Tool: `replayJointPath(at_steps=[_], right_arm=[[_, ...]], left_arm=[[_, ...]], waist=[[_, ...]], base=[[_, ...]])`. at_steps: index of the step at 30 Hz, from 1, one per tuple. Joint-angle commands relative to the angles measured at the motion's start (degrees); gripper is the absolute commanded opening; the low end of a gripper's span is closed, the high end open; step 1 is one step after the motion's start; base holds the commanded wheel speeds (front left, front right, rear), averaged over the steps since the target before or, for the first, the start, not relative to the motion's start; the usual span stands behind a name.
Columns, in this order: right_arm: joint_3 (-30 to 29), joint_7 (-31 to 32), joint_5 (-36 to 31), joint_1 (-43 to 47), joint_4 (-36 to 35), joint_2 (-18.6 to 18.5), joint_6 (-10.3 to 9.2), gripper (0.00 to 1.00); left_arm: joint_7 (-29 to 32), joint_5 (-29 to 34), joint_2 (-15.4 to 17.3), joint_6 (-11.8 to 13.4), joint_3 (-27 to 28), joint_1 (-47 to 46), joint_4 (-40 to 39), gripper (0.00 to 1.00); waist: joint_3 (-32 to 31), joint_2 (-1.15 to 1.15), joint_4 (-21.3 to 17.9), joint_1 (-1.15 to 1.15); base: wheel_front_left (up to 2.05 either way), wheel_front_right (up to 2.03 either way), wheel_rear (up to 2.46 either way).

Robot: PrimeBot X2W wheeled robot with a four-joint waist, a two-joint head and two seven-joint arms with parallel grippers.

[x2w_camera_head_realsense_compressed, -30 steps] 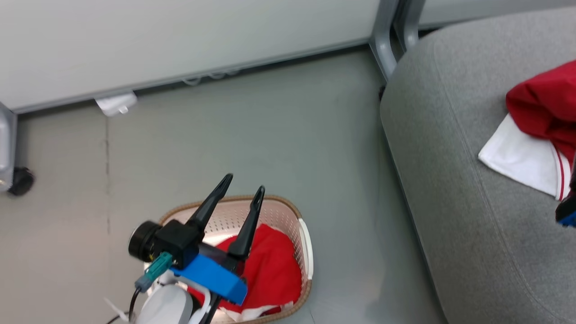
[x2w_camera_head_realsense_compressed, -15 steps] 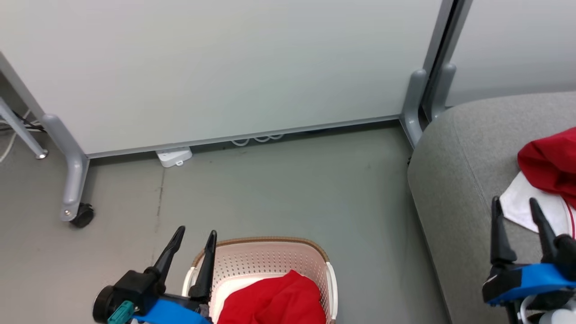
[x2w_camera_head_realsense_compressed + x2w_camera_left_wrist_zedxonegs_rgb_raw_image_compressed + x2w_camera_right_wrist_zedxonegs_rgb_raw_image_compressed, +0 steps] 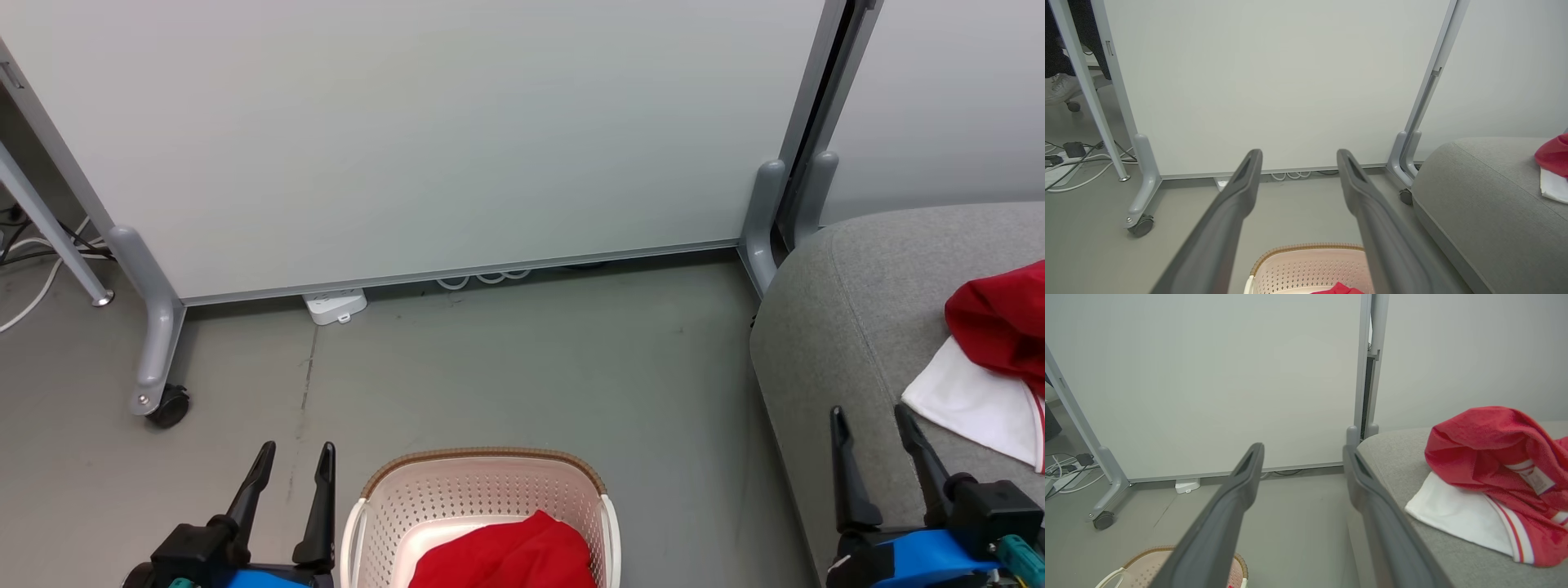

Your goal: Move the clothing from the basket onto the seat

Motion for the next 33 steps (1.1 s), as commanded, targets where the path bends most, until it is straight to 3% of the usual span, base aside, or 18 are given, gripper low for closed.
replayJointPath(at_steps=[1,21,28,33], right_arm=[[0.5,0.1,-0.4,0.9,0.1,0.3,-0.05,1.00],[1.5,0.0,0.8,-1.0,0.9,0.5,-0.06,1.00],[1.6,0.1,0.8,-3.4,-1.1,0.5,-0.06,1.00],[1.7,0.7,-0.2,-7.0,-4.1,0.5,-0.06,1.00]], left_arm=[[-0.2,0.5,0.2,-0.2,0.6,0.8,0.1,1.00],[-0.2,1.1,-1.0,-0.2,1.3,0.0,1.0,1.00],[-0.2,1.1,-1.1,-0.2,-0.1,-2.3,1.3,1.00],[-0.2,0.6,-0.8,-0.2,-2.4,-6.2,2.7,1.00]], waist=[[0.0,0.00,0.0,0.00],[1.7,0.00,0.3,0.00],[6.5,0.00,-0.5,0.00],[13.2,0.00,-1.8,0.00]], base=[[0.00,0.00,0.00],[0.00,0.00,0.00],[0.00,0.00,0.00],[0.00,0.00,0.00]])
